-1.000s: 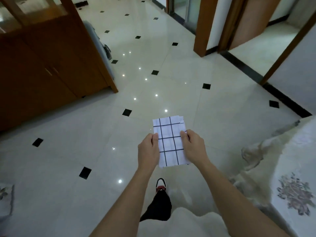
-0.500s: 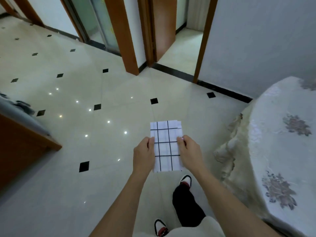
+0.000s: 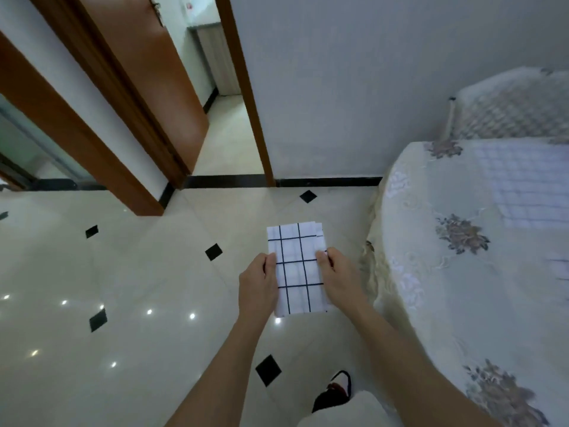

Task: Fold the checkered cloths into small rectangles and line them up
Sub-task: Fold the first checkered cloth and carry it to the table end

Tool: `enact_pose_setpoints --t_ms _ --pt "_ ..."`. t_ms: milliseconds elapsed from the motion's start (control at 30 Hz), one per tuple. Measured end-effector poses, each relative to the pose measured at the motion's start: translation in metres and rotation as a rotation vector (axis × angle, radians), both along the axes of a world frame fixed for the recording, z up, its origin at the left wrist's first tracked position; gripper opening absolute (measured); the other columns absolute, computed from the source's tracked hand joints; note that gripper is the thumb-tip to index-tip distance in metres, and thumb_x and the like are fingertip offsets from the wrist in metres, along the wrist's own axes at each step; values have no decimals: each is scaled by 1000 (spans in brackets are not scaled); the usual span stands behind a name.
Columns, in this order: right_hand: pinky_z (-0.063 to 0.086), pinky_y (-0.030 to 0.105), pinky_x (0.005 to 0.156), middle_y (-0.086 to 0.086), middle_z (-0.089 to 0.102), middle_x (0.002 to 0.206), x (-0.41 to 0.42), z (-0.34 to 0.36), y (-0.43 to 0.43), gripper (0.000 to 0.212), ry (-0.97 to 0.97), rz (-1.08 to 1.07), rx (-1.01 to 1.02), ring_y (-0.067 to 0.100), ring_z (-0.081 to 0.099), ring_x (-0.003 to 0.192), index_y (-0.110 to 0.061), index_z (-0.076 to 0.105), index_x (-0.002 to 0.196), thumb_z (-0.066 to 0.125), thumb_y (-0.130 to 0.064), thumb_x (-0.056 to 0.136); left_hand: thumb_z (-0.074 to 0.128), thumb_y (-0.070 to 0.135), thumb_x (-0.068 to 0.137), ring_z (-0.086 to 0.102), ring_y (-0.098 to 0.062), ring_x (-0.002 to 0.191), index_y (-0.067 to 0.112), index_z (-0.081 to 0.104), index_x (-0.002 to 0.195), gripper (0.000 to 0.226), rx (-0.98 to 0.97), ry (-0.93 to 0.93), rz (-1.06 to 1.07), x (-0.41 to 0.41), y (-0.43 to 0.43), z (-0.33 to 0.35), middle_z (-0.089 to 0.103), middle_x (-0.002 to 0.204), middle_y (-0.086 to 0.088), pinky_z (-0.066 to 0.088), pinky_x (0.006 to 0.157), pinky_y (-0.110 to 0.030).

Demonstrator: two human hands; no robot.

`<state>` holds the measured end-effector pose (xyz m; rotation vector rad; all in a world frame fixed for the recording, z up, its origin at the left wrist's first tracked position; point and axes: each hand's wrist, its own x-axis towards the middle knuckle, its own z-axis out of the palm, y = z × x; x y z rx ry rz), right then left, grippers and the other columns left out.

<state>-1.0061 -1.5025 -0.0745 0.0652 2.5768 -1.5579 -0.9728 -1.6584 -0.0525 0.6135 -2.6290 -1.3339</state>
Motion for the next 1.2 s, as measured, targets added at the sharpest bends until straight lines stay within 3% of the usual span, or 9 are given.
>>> enact_pose_setpoints --t_ms 133,267,400,600,767,967,1067,1200 --pt "33 28 55 -6 48 64 -32 3 42 38 0 -188 -17 10 44 60 -19 41 69 44 -34 104 43 31 105 46 1 55 15 45 71 37 5 9 -190 -58 40 4 50 66 4 37 52 -13" --pt "35 17 52 -5 51 63 -41 2 89 39 -21 -382 -31 9 45 58 -19 41 67 45 -32 104 43 34 105 48 -4 59 8 53 77 39 -3 1 -404 -104 86 -6 55 69 2 39 54 -17" --pt "29 22 50 -5 40 58 -30 -3 138 43 -55 -576 37 8 38 54 -19 35 66 44 -32 105 43 34 104 52 -11 64 6 55 79 39 12 -31 -644 -133 141 -20 57 71 0 39 55 -20" --pt "29 30 54 -1 45 61 11 -7 191 41 -131 -929 83 13 42 57 -13 44 70 43 -36 105 44 31 105 39 -7 55 7 46 73 40 52 -48 -1044 -142 226 -28 51 64 -7 32 52 -20" --pt "25 25 51 -4 39 59 46 -10 202 41 -165 -1196 87 9 36 54 -18 38 67 46 -33 104 44 33 105 45 -8 59 11 50 78 35 80 -115 -1328 -140 273 -37 55 68 -3 34 53 -19" --pt "28 30 53 -4 39 58 81 -21 196 42 -245 -1423 39 12 38 56 -17 38 66 46 -32 104 45 31 105 44 -11 62 18 49 79 29 32 -302 -1585 -122 301 -56 50 70 2 36 56 -20" --pt "30 28 53 -3 43 60 104 -28 193 42 -300 -1532 5 13 41 58 -17 39 65 46 -31 104 46 30 104 54 -20 72 13 54 86 26 29 -463 -1661 -107 316 -67 57 80 -4 52 73 -42" --pt "28 26 53 -5 44 62 132 -40 193 41 -377 -1640 -49 11 43 59 -19 39 66 47 -32 104 52 27 101 59 -23 75 10 56 84 24 42 -640 -1689 -84 335 -77 61 82 -9 55 80 -53"
